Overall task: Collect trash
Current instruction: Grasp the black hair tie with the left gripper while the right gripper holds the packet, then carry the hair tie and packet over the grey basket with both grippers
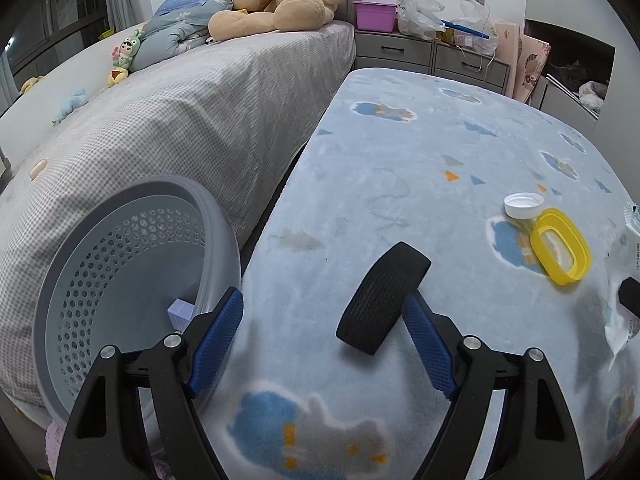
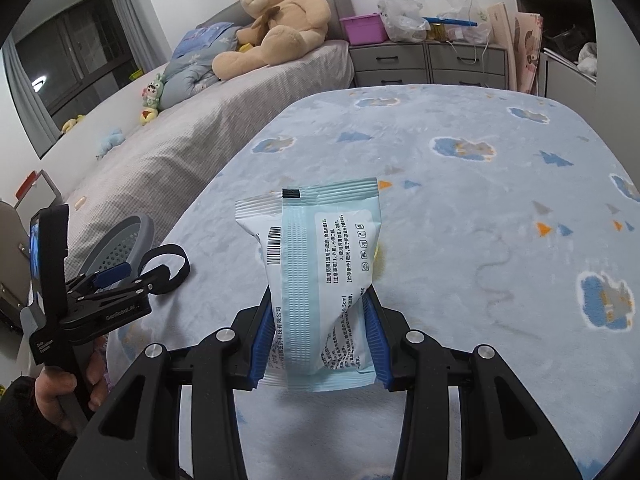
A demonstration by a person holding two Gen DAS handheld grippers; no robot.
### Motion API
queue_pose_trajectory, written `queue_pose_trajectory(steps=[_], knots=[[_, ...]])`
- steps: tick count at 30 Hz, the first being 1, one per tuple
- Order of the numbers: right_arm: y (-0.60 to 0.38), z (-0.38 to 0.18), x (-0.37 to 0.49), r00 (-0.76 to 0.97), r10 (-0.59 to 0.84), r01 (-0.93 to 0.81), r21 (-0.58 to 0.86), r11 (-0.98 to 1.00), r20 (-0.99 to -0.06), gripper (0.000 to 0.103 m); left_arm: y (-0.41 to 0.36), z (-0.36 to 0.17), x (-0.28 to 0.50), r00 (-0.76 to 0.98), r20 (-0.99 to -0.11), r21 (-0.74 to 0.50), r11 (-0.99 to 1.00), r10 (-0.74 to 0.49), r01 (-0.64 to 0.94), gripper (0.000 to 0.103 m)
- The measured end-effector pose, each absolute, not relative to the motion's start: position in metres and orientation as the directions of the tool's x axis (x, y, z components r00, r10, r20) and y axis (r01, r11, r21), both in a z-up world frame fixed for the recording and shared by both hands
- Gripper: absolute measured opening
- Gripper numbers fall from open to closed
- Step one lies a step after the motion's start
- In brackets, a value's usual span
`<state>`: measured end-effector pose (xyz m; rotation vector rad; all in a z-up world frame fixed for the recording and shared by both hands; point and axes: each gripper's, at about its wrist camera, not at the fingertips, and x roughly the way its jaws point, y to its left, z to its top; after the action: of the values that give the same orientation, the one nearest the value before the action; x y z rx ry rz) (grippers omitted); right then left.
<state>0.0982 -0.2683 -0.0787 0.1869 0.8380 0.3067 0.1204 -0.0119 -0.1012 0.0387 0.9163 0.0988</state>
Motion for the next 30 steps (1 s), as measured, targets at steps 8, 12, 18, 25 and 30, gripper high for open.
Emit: queue_pose_trajectory(steps=[8, 12, 18, 25, 30], knots=[[-0.264, -0.081, 0.099, 0.619, 0.352, -0.210, 0.284, 0.936, -0.702, 0.041, -0.016, -0.111, 0.135, 0.566, -0.822, 0.040, 0.998, 0.054, -0.038, 0.015], [-0.263, -0.083, 0.101, 0.617, 0.347, -0.209, 0.278, 0.938, -0.706, 0.041, -0.018, -0.106, 0.127, 0.579, -0.814, 0.028, 0.999, 0.036, -0.022, 0.015], [-0.252, -0.083, 0.097, 0.612, 0.334, -0.215, 0.256, 0.943, -0.717, 0.041, -0.018, -0.096, 0.108, 0.582, -0.813, -0.002, 1.000, -0.012, 0.017, 0.015], [-0.227, -0.083, 0.084, 0.597, 0.343, -0.227, 0.258, 0.939, -0.725, 0.041, -0.002, -0.083, 0.083, 0.599, -0.800, -0.021, 0.999, -0.041, 0.041, 0.015], [-0.208, -0.082, 0.079, 0.592, 0.349, -0.220, 0.271, 0.937, -0.727, 0.041, 0.021, -0.078, 0.068, 0.604, -0.795, -0.039, 0.998, -0.056, 0.040, 0.015]])
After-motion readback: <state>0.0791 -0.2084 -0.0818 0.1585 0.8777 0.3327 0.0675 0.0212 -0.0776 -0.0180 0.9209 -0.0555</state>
